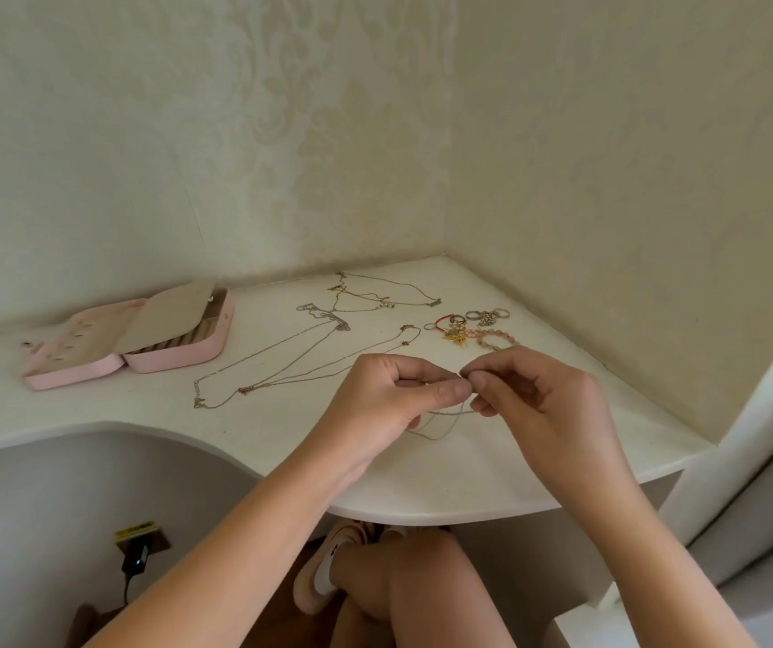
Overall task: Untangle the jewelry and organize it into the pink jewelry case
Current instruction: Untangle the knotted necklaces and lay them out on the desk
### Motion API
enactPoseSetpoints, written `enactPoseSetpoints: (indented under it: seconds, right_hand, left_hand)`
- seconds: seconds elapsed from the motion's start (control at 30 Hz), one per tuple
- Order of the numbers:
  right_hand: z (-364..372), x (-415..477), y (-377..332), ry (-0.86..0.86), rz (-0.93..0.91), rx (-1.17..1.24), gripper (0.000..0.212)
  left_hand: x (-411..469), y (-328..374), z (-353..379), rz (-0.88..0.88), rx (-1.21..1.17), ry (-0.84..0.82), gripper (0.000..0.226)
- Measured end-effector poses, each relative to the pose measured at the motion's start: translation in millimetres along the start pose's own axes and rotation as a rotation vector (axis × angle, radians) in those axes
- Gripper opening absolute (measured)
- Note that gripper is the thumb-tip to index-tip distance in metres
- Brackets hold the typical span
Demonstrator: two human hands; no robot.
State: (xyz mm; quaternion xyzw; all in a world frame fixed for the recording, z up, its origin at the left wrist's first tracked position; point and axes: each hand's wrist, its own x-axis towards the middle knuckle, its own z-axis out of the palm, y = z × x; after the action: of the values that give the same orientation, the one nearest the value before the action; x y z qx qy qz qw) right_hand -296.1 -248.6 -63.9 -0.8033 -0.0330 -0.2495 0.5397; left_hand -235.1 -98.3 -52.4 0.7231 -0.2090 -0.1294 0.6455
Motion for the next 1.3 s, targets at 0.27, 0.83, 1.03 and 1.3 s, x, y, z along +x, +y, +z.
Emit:
enactPoseSetpoints:
  seconds: [0.27,0.83,1.03,1.3]
  right_hand:
    - [7.6,0.7,23.1,0.104,-0.455,-0.545,0.013]
    - [6.2,-0.8,30.2,0.036,-0.398,-0.388,0.009]
    - [-4.3,6.9,31.3,-0.056,-0.533,-0.514,0.022]
    - [-0.1,-3.5,19.9,-0.031,0.047,0.225,0.016]
  left_hand:
    - [-0.9,-6.5,6.0,0.006,0.249,0.120,0.010]
    - [2.9,-5.8,8.5,-0.142,0.111,0.054,0.011]
    - [-0.7,-3.9,10.1,-0.124,0.124,0.036,0.011]
    - [0.0,-1.9,14.1,-0.076,0.001,-0.008,0.013]
